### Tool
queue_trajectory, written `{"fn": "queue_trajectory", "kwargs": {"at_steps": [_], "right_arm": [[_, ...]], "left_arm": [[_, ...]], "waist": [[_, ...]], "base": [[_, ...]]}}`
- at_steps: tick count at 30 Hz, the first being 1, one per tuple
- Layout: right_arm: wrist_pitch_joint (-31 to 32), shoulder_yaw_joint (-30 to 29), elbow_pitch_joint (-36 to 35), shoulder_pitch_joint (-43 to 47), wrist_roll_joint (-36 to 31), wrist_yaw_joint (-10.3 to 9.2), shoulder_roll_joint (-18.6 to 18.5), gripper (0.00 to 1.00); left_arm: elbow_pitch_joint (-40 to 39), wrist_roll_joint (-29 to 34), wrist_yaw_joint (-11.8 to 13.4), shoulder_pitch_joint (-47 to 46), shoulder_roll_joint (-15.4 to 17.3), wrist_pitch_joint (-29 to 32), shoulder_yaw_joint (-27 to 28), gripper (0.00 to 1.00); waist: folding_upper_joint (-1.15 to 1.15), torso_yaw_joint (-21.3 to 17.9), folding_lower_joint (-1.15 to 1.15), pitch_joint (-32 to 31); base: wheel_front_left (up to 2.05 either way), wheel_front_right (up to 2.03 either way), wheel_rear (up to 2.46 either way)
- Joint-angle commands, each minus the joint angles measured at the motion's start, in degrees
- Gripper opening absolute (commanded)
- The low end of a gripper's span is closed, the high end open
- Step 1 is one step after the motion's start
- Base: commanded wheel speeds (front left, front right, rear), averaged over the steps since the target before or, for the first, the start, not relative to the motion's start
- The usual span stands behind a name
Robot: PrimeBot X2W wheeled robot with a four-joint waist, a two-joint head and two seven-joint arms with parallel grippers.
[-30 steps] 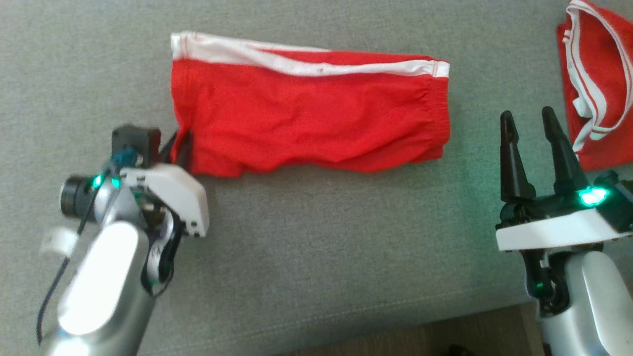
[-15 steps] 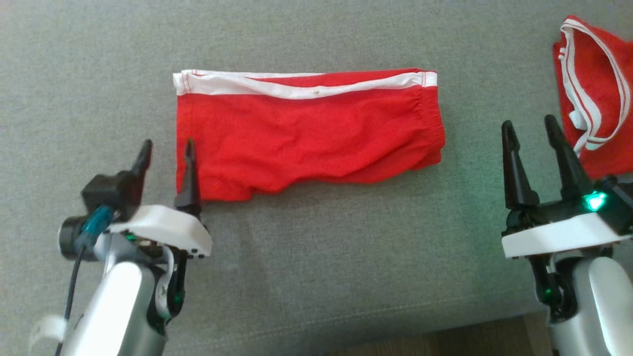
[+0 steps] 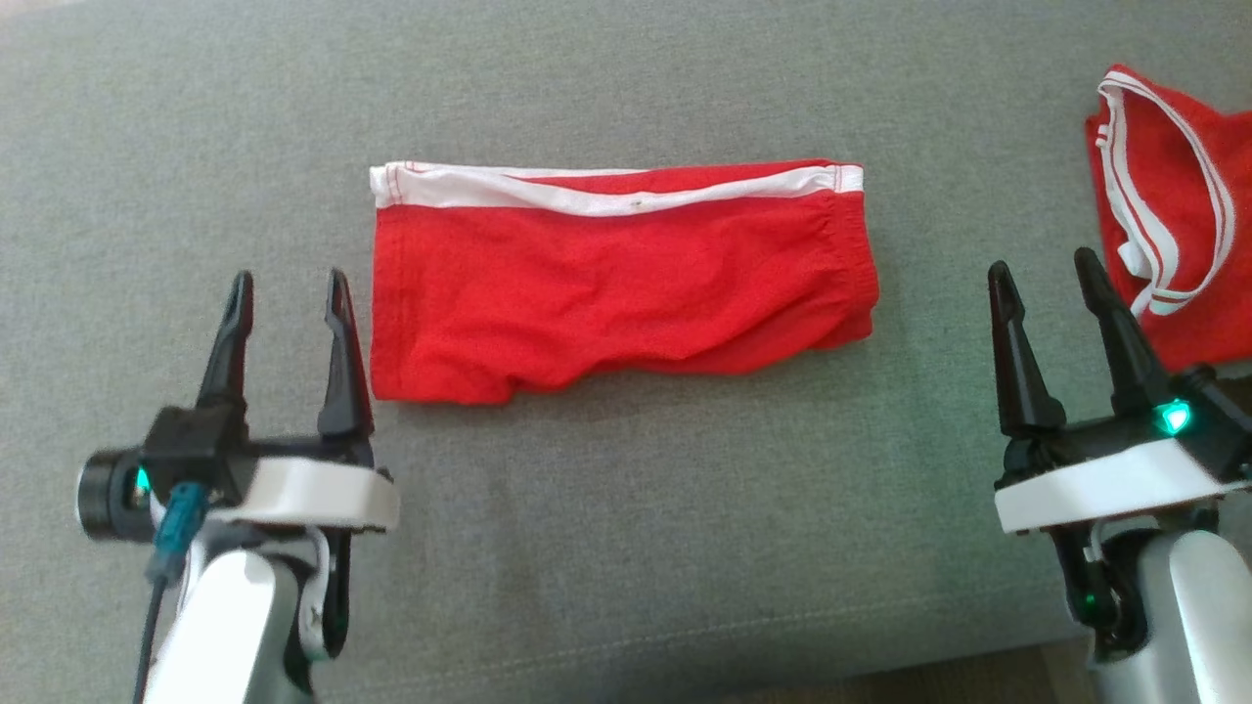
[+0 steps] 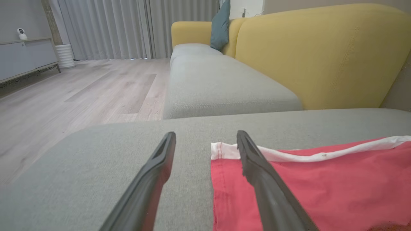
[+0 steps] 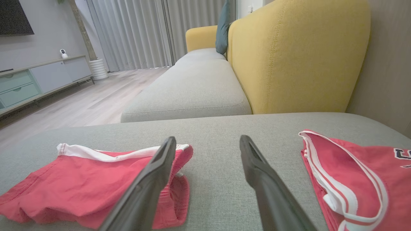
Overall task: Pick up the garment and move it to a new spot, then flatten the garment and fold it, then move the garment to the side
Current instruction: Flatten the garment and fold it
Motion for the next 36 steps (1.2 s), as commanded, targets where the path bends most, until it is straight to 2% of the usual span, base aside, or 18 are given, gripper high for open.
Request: {"fn": "queue_trajectory", "kwargs": {"at_steps": [1, 18, 27, 36], "right_arm": [[0.44, 0.59, -2.38, -0.01, -0.30, -0.04, -0.50, 1.00], [2.50, 1.15, -1.29, -0.97, 0.30, -0.04, -1.41, 1.00], [4.27, 7.02, 6.98, -8.28, 2.73, -0.04, -3.05, 1.00], [12.12, 6.45, 18.27, -13.32, 4.33, -0.04, -2.38, 1.00]], "left_arm": [[-2.23, 0.46, 0.37, -0.20, 1.27, -0.65, 2.12, 1.00], [-2.99, 0.93, -0.46, -0.44, -0.16, -0.69, 2.68, 1.00], [-3.24, 2.27, -1.84, -2.79, -1.92, -0.69, 2.37, 1.00], [-2.46, 3.75, -3.67, -4.27, -3.57, -0.70, 1.60, 1.00]], "waist": [[0.00, 0.02, 0.00, -0.12], [0.00, 1.80, 0.00, 0.98], [0.00, 4.40, 0.00, 4.50], [0.00, 6.03, 0.00, 6.33]], "base": [[0.00, 0.00, 0.00], [0.00, 0.00, 0.00], [0.00, 0.00, 0.00], [0.00, 0.00, 0.00]]}}
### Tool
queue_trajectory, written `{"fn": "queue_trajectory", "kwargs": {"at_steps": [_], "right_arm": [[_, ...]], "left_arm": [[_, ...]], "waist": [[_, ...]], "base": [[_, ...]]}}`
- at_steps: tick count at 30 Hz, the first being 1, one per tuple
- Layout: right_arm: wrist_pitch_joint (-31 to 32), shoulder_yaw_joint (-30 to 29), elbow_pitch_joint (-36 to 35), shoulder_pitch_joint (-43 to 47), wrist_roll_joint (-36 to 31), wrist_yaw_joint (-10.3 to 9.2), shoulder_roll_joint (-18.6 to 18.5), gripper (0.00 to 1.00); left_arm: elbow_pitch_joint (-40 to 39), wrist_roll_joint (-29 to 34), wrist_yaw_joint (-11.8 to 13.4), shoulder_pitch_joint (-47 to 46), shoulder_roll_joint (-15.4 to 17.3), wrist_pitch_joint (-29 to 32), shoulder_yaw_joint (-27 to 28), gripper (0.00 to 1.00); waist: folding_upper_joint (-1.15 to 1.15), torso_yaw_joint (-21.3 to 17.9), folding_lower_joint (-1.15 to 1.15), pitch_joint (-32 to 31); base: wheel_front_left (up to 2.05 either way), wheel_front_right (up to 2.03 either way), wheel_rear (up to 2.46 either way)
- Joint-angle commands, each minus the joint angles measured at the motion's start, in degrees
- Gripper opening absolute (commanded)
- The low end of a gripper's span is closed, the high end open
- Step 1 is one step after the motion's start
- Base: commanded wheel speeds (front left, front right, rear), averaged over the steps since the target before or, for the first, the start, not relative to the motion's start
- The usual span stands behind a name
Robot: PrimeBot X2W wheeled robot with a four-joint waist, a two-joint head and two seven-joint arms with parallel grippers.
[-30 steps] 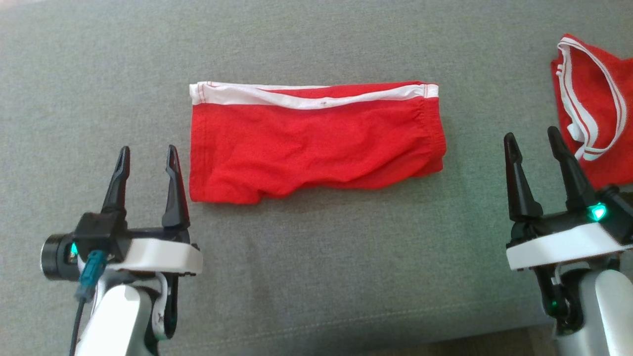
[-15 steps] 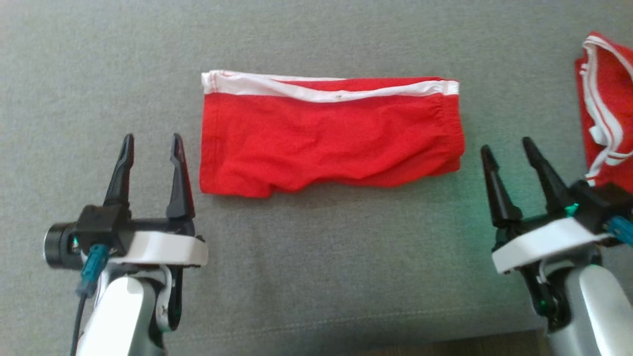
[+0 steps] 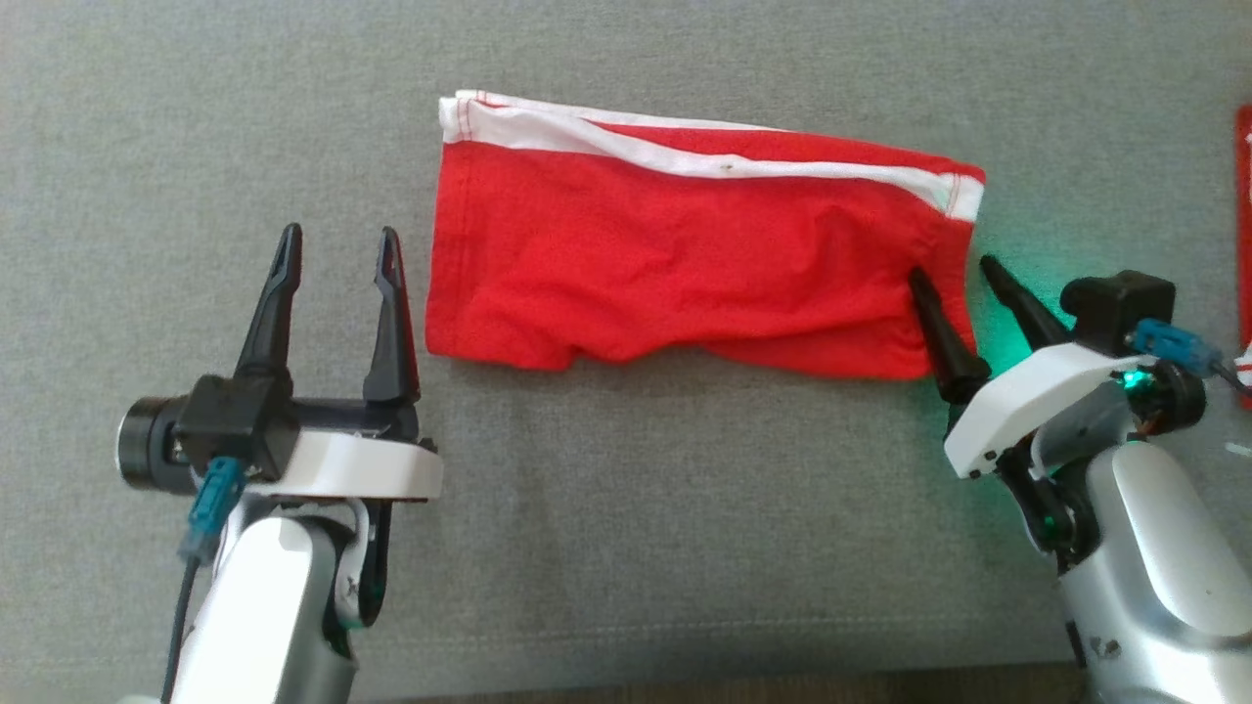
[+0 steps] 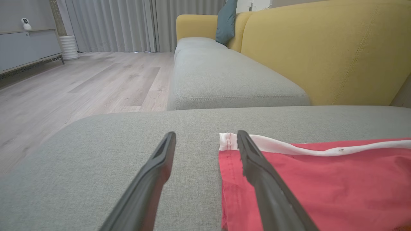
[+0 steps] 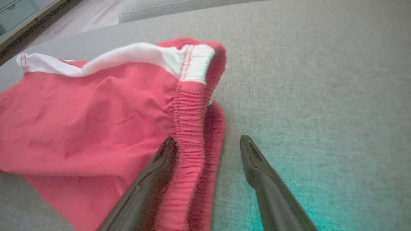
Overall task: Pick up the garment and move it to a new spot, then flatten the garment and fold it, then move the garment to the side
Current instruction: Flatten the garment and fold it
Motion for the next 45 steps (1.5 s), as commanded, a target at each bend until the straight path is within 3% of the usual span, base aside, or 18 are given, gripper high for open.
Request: {"fn": "queue_trajectory", "kwargs": {"at_steps": [1, 5, 6, 8, 26, 30, 37, 41, 45], "right_arm": [[0.69, 0.92, -1.21, -0.50, 0.59, -0.04, -0.19, 1.00], [3.90, 2.32, 0.32, -0.80, 3.22, -0.04, -0.43, 1.00], [4.58, 2.75, 0.49, -0.88, 3.88, -0.04, -0.61, 0.80], [5.24, 3.48, 0.43, -0.94, 5.56, -0.04, -1.03, 0.00], [3.31, 1.08, -4.61, 2.95, 14.77, -0.04, -13.35, 0.00], [6.69, 3.10, -8.70, 2.83, 22.22, -0.04, -14.67, 0.00], [17.60, 2.95, -17.52, 0.36, 44.70, -0.04, -13.30, 0.00], [21.36, 4.48, -19.39, -2.66, 51.68, -0.04, -10.14, 0.00], [22.42, 8.13, -17.43, -6.61, 54.03, -0.04, -5.59, 0.00]], "left_arm": [[-1.61, 0.46, -0.15, -1.89, 0.46, -0.30, 1.64, 1.00], [-1.41, 0.93, -0.68, -2.16, -0.10, -0.30, 1.91, 1.00], [-1.37, 1.03, -0.80, -2.18, -0.21, -0.30, 2.02, 1.00], [-1.30, 1.22, -1.02, -2.22, -0.43, -0.30, 2.24, 1.00], [-1.57, 2.52, -1.97, -1.01, -1.85, -0.30, 4.27, 1.00], [-1.60, 2.68, -2.28, -0.72, -2.12, -0.30, 4.51, 1.00], [-1.40, 3.08, -2.95, -0.70, -2.46, -0.30, 4.62, 1.00], [-1.32, 3.26, -3.41, -1.16, -2.77, -0.30, 4.45, 1.00], [-1.28, 3.29, -3.80, -1.58, -3.13, -0.30, 4.38, 1.00]], "waist": [[0.00, 0.18, 0.00, 0.19], [0.00, 0.35, 0.00, 0.64], [0.00, 0.35, 0.00, 0.67], [0.00, 0.35, 0.00, 0.70], [0.00, -0.06, 0.00, -1.35], [0.00, -0.55, 0.00, -1.64], [0.00, -0.76, 0.00, -1.91], [0.00, -0.05, 0.00, -1.56], [0.00, 1.02, 0.00, -0.97]], "base": [[0.00, 0.00, 0.00], [0.00, 0.00, 0.00], [0.00, 0.00, 0.00], [0.00, 0.00, 0.00], [0.00, 0.00, 0.00], [0.00, 0.00, 0.00], [0.00, 0.00, 0.00], [0.00, 0.00, 0.00], [0.00, 0.00, 0.00]]}}
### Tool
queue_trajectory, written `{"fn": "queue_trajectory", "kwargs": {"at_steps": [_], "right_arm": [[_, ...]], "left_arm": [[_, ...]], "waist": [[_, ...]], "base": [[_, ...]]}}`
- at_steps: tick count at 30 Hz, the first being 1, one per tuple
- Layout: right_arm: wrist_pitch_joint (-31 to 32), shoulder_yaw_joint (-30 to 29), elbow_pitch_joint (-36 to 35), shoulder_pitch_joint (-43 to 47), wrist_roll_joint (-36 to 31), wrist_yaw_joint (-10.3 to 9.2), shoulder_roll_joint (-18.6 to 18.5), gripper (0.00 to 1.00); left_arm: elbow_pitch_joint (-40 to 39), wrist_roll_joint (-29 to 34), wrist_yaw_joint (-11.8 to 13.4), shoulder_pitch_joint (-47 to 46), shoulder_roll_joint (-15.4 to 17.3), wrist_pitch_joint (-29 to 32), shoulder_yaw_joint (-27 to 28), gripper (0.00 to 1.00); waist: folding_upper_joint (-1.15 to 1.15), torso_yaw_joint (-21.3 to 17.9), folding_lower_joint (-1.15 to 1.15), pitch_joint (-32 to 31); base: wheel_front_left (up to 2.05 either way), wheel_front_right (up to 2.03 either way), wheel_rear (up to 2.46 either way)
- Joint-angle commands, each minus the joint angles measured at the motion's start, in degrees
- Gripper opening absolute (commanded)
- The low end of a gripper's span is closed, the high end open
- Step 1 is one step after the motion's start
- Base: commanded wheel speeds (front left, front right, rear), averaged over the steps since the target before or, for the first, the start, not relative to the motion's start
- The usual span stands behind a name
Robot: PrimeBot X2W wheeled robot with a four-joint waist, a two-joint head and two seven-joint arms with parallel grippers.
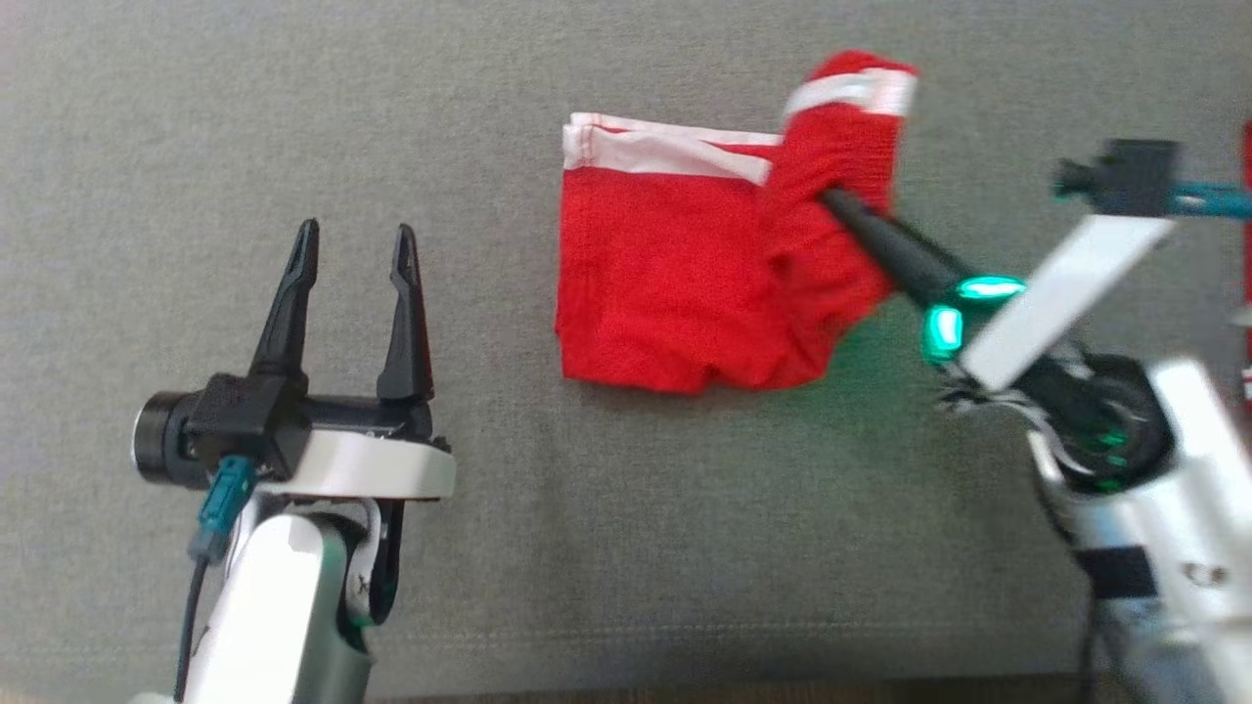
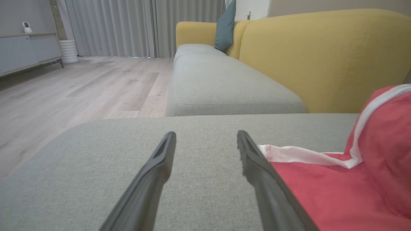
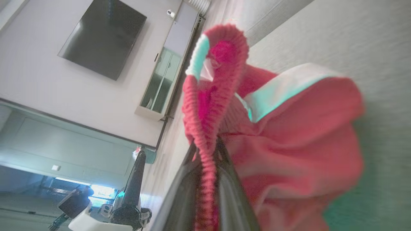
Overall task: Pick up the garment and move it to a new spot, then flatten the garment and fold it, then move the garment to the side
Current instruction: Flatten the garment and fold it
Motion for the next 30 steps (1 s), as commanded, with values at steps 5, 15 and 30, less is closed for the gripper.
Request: {"fn": "queue_trajectory", "kwargs": {"at_steps": [5, 15, 30], "right_arm": [[-1.50, 7.31, 6.71, -6.26, -3.65, -0.04, 4.52, 0.00], [-10.26, 14.59, 16.12, -10.91, -7.11, -0.04, 7.21, 0.00], [-21.10, 24.98, 18.29, -14.50, -4.27, -0.04, 6.63, 1.00]], "left_arm": [[-1.62, 0.66, -0.62, -2.61, -0.33, -0.30, 1.51, 1.00], [-1.26, 1.01, -0.96, -2.90, -1.08, -0.30, 1.67, 1.00], [-0.63, 1.45, -1.83, -3.02, -1.60, -0.30, 1.79, 1.00]], "waist": [[0.00, 2.33, 0.00, 1.31], [0.00, 3.26, 0.00, 1.66], [0.00, 3.04, 0.00, 1.33]], "base": [[0.00, 0.00, 0.00], [0.00, 0.00, 0.00], [0.00, 0.00, 0.00]]}}
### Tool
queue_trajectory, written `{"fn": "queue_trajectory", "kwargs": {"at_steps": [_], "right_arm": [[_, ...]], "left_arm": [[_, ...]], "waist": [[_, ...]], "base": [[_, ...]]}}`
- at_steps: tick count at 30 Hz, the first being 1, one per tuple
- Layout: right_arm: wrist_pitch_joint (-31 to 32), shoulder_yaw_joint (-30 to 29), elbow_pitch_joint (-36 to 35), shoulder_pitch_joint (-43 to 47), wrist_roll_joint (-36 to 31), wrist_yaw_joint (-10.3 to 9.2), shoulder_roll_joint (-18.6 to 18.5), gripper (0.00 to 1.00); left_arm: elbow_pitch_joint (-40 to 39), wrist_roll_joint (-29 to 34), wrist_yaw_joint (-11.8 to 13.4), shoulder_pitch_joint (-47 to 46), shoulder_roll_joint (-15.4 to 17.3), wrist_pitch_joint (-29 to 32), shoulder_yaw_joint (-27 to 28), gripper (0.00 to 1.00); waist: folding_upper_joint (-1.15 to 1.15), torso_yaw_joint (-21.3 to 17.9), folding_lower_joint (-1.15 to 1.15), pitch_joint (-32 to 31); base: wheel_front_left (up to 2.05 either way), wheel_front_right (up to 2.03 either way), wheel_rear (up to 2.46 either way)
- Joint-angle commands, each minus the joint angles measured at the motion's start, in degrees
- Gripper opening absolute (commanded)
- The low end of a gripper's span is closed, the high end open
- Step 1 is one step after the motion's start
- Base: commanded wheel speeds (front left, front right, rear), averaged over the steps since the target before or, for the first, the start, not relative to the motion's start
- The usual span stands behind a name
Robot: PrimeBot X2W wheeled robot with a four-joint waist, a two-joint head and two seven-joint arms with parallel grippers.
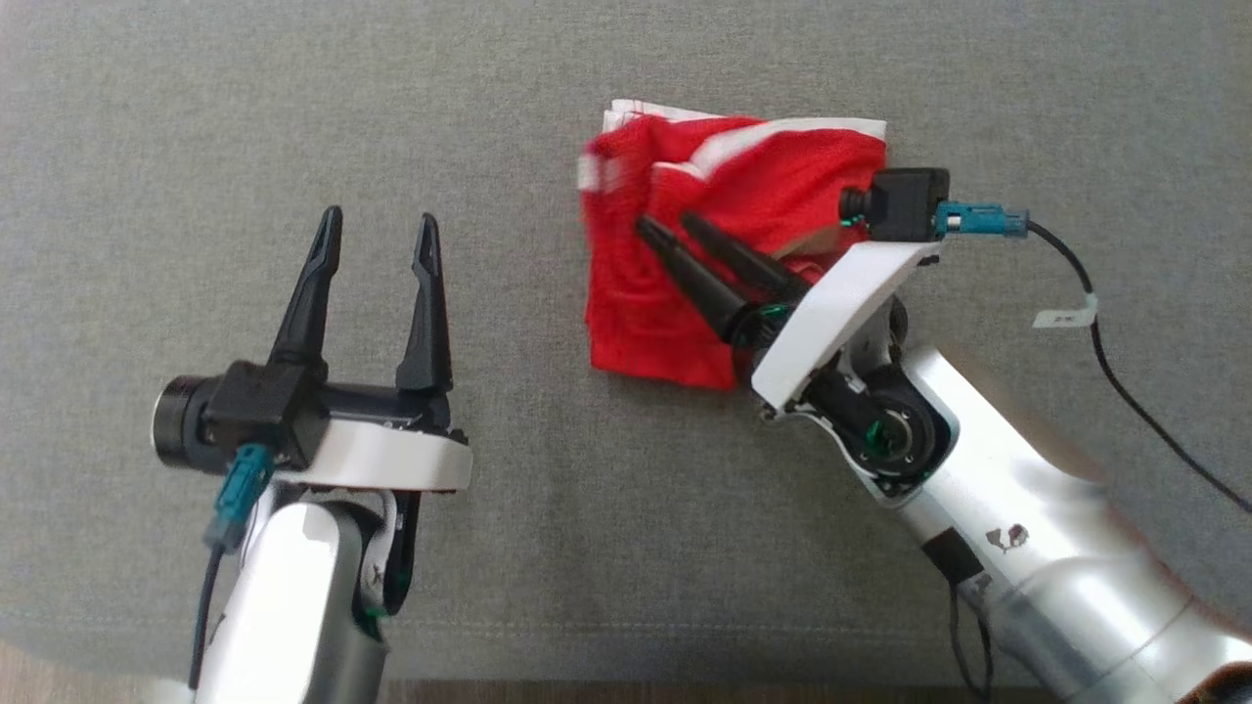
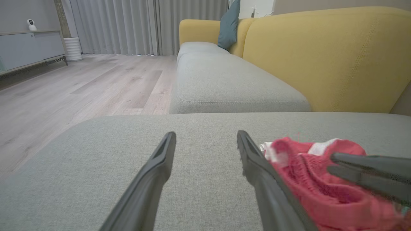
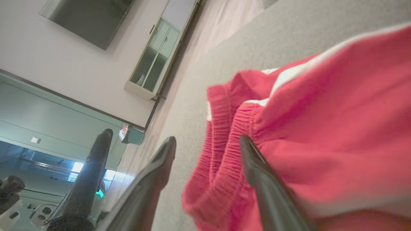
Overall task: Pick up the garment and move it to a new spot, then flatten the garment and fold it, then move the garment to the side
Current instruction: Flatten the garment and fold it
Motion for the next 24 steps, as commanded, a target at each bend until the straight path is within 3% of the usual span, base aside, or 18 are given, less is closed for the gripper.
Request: {"fn": "queue_trajectory", "kwargs": {"at_steps": [1, 6, 9, 17, 24], "right_arm": [[-1.68, 0.80, -2.71, -1.75, -0.19, -0.04, 0.65, 1.00], [-16.81, 3.60, -6.03, -3.56, -9.59, -0.04, -4.62, 1.00], [-23.82, 1.19, -4.22, -3.00, -17.33, -0.04, -7.73, 1.00], [-25.73, -18.14, -5.27, 6.96, -33.01, -0.04, -9.87, 1.00], [-25.75, -31.25, -12.40, 19.51, -41.95, -0.04, -7.86, 1.00]], "left_arm": [[-1.50, 0.49, -0.31, -1.70, 0.23, -0.29, 1.85, 1.00], [-1.40, 0.39, -0.25, -1.20, 0.07, -0.29, 1.98, 1.00], [-1.28, 0.38, -0.12, -0.57, 0.02, -0.29, 2.33, 1.00], [-1.28, 0.79, 0.16, 0.75, 0.40, -0.29, 3.88, 1.00], [-0.88, 0.86, 0.06, 1.54, 1.26, -0.29, 5.11, 1.00]], "waist": [[0.00, 0.00, 0.00, -0.06], [0.00, -0.19, 0.00, -0.90], [0.00, -0.75, 0.00, -1.75], [0.00, -3.31, 0.00, -2.85], [0.00, -5.26, 0.00, -3.57]], "base": [[0.00, 0.00, 0.00], [0.00, 0.00, 0.00], [0.00, 0.00, 0.00], [0.00, 0.00, 0.00], [0.00, 0.00, 0.00]]}}
